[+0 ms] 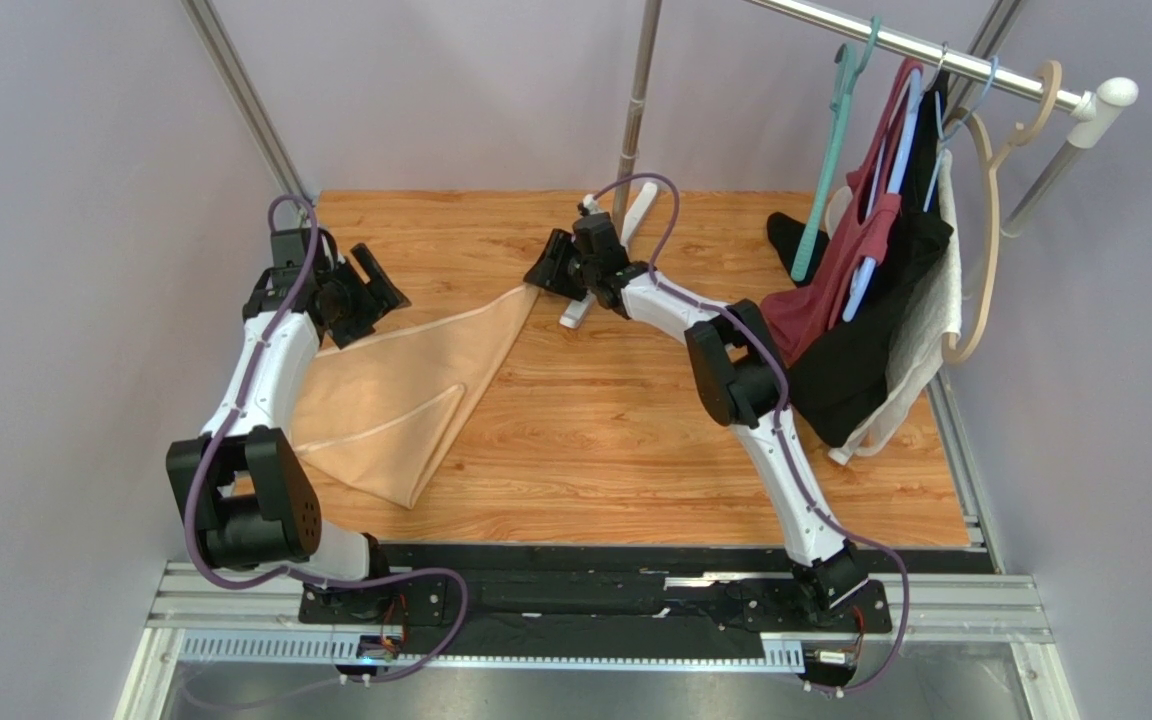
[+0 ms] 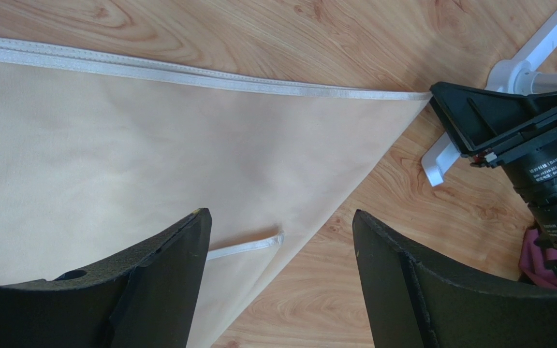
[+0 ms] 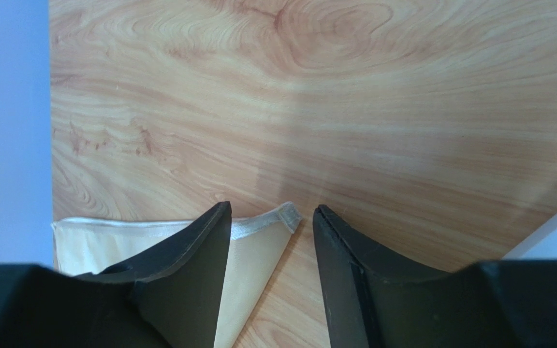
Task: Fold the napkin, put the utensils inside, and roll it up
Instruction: Fold the napkin
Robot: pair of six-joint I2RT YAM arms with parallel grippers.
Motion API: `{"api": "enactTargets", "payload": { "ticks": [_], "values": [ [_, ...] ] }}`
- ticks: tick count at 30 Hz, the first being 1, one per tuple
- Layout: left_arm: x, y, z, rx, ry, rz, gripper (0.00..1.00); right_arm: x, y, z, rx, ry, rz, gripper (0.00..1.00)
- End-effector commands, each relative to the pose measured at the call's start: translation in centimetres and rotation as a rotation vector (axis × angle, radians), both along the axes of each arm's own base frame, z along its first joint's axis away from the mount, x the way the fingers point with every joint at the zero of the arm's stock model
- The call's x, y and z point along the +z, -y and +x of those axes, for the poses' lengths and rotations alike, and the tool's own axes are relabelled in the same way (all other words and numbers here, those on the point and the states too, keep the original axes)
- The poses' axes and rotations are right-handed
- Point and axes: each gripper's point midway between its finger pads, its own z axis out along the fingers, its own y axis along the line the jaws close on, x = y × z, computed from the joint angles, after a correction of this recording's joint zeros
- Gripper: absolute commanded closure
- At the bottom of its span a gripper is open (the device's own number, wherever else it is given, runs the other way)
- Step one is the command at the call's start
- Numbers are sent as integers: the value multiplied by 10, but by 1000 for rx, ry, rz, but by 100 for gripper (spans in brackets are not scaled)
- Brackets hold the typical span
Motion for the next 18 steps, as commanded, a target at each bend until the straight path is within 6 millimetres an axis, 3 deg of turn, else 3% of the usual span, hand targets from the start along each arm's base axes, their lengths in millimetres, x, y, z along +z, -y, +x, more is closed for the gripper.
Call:
{"api": "enactTargets", "payload": {
  "ticks": [1,7,18],
  "values": [
    [16,4,4,-13,59,-18,19,-24,7,-19,9,-85,-3,45],
    [16,6,4,-18,61,-25,19,-28,7,-25,1,-95,32,44],
    [18,8,3,-24,67,-34,19,-40,13,-24,-25,-139,-32,57]
  ]
}}
